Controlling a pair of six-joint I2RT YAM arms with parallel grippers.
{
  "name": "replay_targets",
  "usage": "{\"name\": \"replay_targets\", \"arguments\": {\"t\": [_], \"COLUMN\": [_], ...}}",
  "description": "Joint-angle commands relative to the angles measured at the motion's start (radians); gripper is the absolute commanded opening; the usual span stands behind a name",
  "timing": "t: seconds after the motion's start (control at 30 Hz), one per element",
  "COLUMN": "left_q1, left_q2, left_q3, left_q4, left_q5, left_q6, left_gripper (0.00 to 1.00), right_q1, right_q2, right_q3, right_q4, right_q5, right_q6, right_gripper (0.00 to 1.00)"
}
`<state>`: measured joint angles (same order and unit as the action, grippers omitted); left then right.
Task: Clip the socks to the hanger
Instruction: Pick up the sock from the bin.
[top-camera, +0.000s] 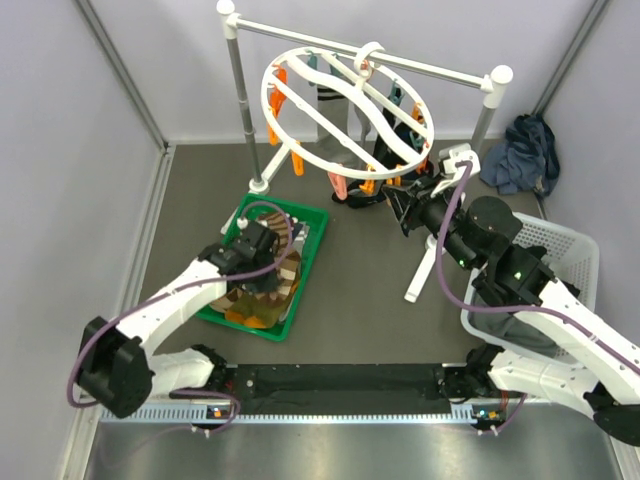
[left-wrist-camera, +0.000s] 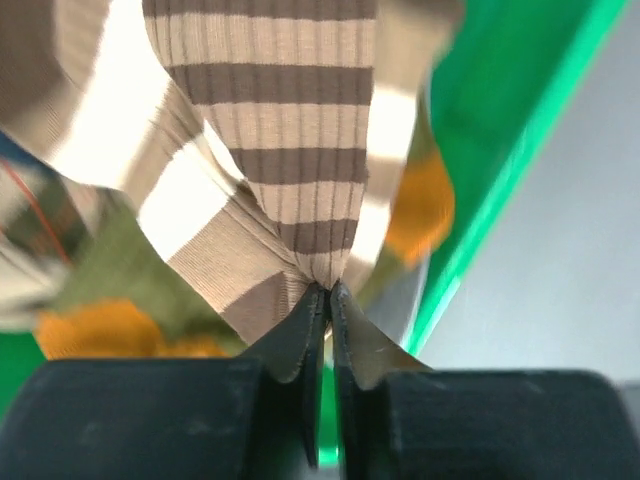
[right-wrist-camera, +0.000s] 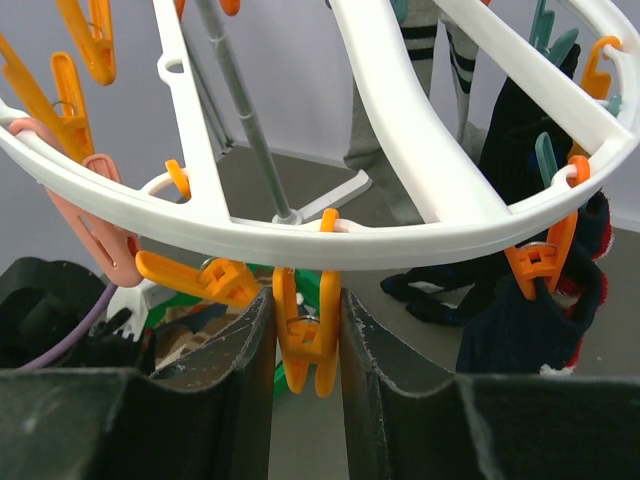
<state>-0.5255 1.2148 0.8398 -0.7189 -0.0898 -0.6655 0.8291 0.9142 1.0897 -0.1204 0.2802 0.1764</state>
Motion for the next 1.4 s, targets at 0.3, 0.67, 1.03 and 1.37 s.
{"name": "replay_targets", "arguments": {"t": [0.3, 0.67, 1.03, 1.37], "left_q1": [-0.059, 0.055, 0.065, 0.065], "left_q2": [-0.028, 0.32, 0.518, 0.476], "left_q3": [0.197, 0.392, 0.377, 0.37], "left_q4": [-0.169, -0.076, -0.039, -0.025], "left_q5": [-0.154, -0.186, -0.133, -0.122], "left_q6": [0.019, 0.168, 0.188, 0.196], "left_gripper": [0.62, 0.47, 0.26, 0.0], "right_q1": [0.021, 0.019, 0.021, 0.018], "right_q2": [0.002, -0.003, 0.011, 0.012], "right_q3": [-0.03, -0.03, -0.037, -0.037], "right_q4": [-0.059, -0.068, -0.062, -0.061], "right_q5": [-0.004, 0.011, 0.016, 0.014], "right_q6": [-0.014, -0.032, -0.038, -0.037], "right_gripper": [0.0, 0.0, 0.0, 0.0]}}
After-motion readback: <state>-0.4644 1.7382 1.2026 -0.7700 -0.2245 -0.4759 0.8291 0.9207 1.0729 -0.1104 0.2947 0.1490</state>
